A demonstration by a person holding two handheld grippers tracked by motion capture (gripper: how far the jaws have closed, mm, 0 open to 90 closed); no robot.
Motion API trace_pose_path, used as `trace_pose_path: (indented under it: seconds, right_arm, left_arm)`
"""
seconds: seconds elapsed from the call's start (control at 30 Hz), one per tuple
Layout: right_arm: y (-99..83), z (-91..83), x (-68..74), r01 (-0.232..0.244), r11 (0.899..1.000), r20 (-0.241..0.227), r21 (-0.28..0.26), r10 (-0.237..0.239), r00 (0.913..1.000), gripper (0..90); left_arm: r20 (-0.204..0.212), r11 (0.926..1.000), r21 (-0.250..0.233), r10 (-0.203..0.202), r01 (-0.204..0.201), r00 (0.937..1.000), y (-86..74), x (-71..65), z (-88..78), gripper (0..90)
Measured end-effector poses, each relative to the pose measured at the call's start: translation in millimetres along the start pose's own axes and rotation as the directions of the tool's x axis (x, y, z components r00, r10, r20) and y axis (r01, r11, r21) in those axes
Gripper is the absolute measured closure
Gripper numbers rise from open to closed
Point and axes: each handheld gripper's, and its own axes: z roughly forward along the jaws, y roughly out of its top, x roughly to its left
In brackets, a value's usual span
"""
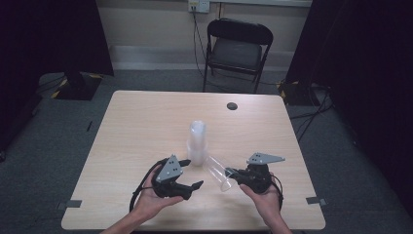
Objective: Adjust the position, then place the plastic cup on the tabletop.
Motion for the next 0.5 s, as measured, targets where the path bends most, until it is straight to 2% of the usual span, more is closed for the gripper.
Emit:
trace_pose_path:
  seconds: [0.03,0.2,0.4,0.5]
  right_arm:
    - [0.6,1.5,0.0,0.000,1.000,-0.015,0.027,0.000,0.9999,88.8]
    - [1.7,7.5,0.2,0.002,0.996,-0.052,0.088,0.002,0.9986,88.8]
    - [2.0,15.5,4.4,0.033,0.990,-0.103,0.137,-0.019,0.9945,88.8]
    - [2.1,18.6,7.5,0.049,0.986,-0.128,0.162,-0.028,0.9914,88.8]
  left_arm:
    - [-0.004,0.9999,0.008,0.012,-0.012,0.9999,0.1,-1.4,0.5,21.0]
    - [0.010,0.9968,0.041,0.068,-0.069,0.9976,-1.3,-6.4,3.6,21.6]
    - [0.017,0.9887,0.059,0.137,-0.138,0.9904,-1.7,-11.7,5.2,21.1]
    - [0.016,0.9857,0.060,0.156,-0.157,0.9876,-1.5,-14.9,6.5,17.3]
